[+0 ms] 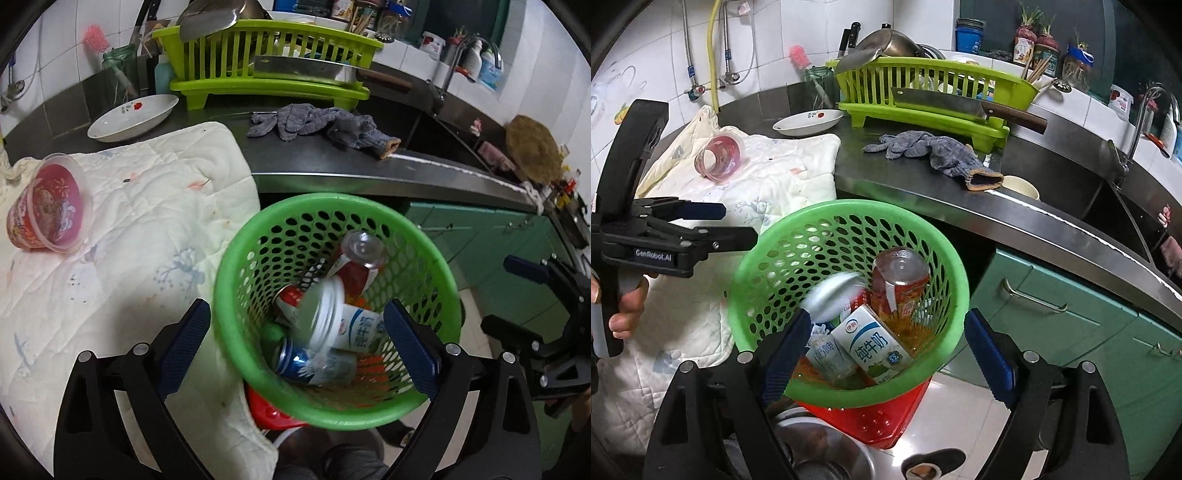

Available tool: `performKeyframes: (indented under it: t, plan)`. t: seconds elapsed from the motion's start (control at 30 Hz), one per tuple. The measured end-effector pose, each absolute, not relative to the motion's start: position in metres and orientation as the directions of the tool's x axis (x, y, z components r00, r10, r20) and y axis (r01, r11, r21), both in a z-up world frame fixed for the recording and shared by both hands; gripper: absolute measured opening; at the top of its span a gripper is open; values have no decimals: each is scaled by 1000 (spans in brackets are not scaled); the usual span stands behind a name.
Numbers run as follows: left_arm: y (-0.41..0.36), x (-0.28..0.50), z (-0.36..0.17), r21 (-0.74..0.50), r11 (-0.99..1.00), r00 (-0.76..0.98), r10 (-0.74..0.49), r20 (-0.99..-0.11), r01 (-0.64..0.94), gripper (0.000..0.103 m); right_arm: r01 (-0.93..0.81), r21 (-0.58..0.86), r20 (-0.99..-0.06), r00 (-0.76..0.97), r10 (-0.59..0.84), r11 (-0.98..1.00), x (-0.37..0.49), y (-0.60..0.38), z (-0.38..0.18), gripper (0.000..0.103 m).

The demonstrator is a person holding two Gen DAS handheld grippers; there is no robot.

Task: Collect trash
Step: 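Grasp the crumpled paper with the left tool while the right tool grasps the red cup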

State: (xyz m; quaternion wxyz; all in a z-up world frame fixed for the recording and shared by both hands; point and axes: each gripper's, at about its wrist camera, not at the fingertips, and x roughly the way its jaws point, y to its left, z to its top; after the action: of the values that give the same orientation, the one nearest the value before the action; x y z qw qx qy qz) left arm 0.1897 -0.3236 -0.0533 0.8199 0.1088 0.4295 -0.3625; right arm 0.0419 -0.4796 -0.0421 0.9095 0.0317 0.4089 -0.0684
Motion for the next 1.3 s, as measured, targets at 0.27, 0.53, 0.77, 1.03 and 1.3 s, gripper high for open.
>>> performKeyframes:
  t: [0.27,0.53,0.77,1.03,1.3]
  plan:
    - [-287,187,-41,-96,751,430,-472,-770,653,93,125,10,-747,661,-76,992,47,-466,-42,82]
    - [-230,185,-27,-5,809,529,-390,-754,588,93,70,6,-740,671,-43,998,60,-442,-37,82]
    - [-168,187,-14,79,867,625,-289,-725,492,93,7,34,-733,679,21,999,85,-415,-32,82]
    - [-75,204,-7,159,941,709,-106,-697,297,93,-85,44,-731,677,90,995,117,-377,-27,82]
    - [0,243,-20,109,982,683,-27,-730,155,92,-150,84,-729,665,164,985,154,-345,-21,82]
